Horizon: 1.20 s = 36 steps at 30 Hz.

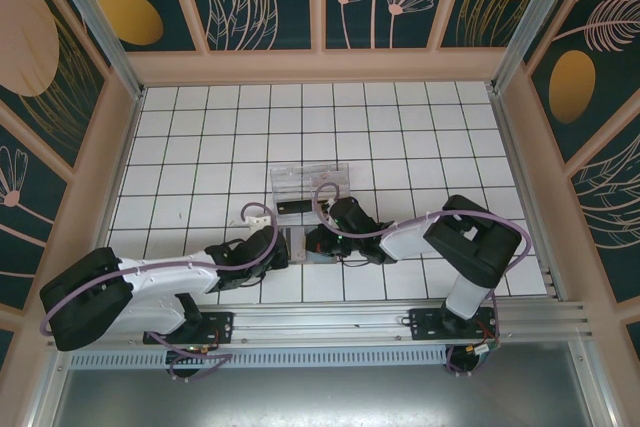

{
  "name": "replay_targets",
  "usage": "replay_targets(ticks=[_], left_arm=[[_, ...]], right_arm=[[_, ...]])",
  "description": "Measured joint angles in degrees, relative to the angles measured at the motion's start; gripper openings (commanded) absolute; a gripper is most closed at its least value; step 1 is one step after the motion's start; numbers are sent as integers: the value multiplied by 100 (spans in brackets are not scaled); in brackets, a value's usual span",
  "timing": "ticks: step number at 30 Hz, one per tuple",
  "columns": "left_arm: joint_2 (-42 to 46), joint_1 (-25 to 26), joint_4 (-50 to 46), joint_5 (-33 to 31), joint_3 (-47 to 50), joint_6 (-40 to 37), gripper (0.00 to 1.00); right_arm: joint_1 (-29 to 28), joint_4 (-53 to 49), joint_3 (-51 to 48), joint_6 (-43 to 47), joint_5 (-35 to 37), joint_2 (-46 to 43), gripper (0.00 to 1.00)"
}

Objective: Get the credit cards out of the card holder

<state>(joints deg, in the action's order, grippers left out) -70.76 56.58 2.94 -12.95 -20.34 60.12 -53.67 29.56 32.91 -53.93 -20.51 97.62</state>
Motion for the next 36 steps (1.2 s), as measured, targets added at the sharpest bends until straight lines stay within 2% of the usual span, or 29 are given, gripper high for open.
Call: replay_targets(ticks=[22,23,25,29,36], left_arm=[[-142,0,111,-61,-46,105,0],[-142,0,111,-61,-46,105,0],[-142,0,114,-59,-46,105,0],[-142,0,116,-57,-46,103,0],[-155,0,136,-57,-46,103,0]], right_arm=[[249,-363,-310,208,-11,-481,0],[256,-365,-326,225,-13,-501,1],[267,-363,-345,247,-17,-527,15],[269,-291,-345,256,-37,-522,24],[269,-63,-295,234,-118,-374,25]])
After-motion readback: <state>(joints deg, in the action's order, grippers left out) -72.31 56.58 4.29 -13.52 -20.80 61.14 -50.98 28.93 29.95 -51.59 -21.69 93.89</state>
